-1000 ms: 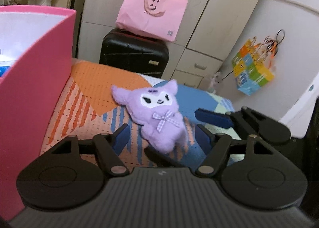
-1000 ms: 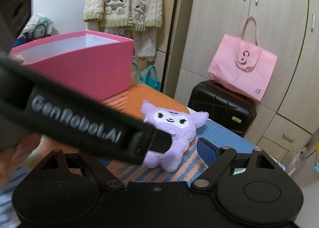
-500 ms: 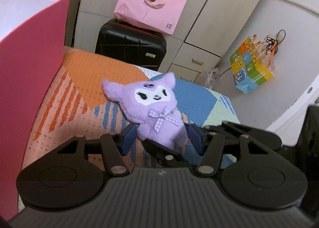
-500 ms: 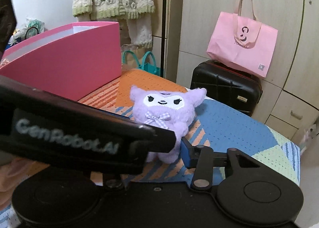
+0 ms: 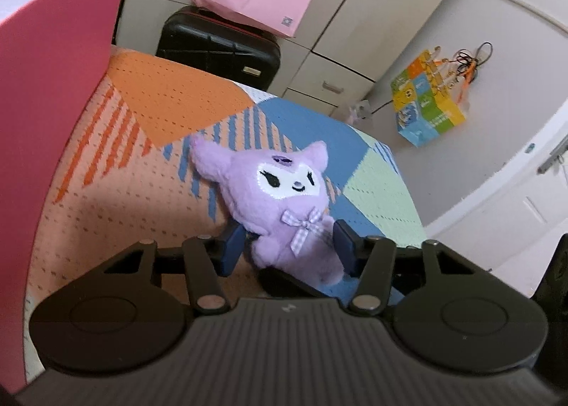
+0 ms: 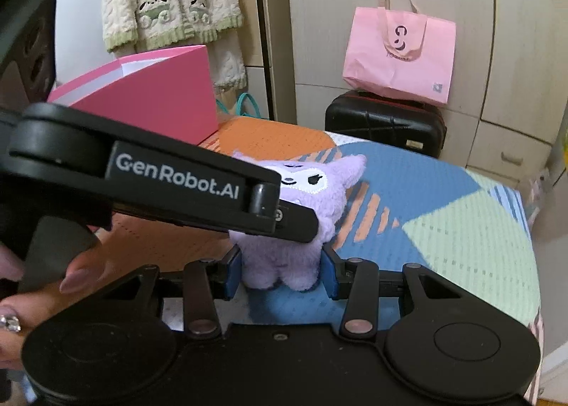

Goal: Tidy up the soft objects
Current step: 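Close both grippers on the purple plush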

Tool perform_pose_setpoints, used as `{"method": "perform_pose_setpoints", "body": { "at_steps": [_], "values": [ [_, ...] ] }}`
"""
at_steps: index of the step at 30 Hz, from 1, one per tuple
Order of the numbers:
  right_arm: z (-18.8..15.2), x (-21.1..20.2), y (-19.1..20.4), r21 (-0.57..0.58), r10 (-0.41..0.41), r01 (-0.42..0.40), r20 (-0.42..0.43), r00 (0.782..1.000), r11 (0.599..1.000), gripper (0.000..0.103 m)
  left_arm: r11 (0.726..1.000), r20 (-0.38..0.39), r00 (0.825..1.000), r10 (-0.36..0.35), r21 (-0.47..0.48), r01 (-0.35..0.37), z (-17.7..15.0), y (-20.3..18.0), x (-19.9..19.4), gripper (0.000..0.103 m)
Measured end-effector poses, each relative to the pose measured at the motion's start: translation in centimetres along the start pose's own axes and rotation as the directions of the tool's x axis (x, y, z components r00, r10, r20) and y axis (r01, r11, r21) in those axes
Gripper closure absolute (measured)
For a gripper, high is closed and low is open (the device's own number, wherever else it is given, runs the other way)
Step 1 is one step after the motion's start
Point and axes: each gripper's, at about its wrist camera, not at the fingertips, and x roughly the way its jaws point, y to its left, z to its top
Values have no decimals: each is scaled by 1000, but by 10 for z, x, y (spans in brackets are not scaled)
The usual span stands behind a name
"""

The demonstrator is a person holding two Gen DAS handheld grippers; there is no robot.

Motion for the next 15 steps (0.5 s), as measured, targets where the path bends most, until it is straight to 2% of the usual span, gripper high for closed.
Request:
{"method": "perform_pose_setpoints", "body": {
  "at_steps": [2, 7, 9, 15],
  "values": [
    [-6, -2, 3, 16, -6, 6, 15, 1000, 1000, 54, 1000, 1, 1000, -9, 21, 9, -5, -3, -2, 60],
    [-16, -9, 10, 36, -41, 39, 37, 998, 999, 54, 999, 7, 999, -32, 31, 32, -16, -4, -9, 61],
    [-14, -11, 16, 11, -57, 57, 24, 998, 998, 54, 998, 10, 1000, -22, 63, 21, -18, -8, -13, 61],
    [-13, -24, 21, 17, -34, 34, 28, 999, 999, 54, 994, 18, 999, -34, 100, 32, -21, -13, -31, 61]
  ]
}}
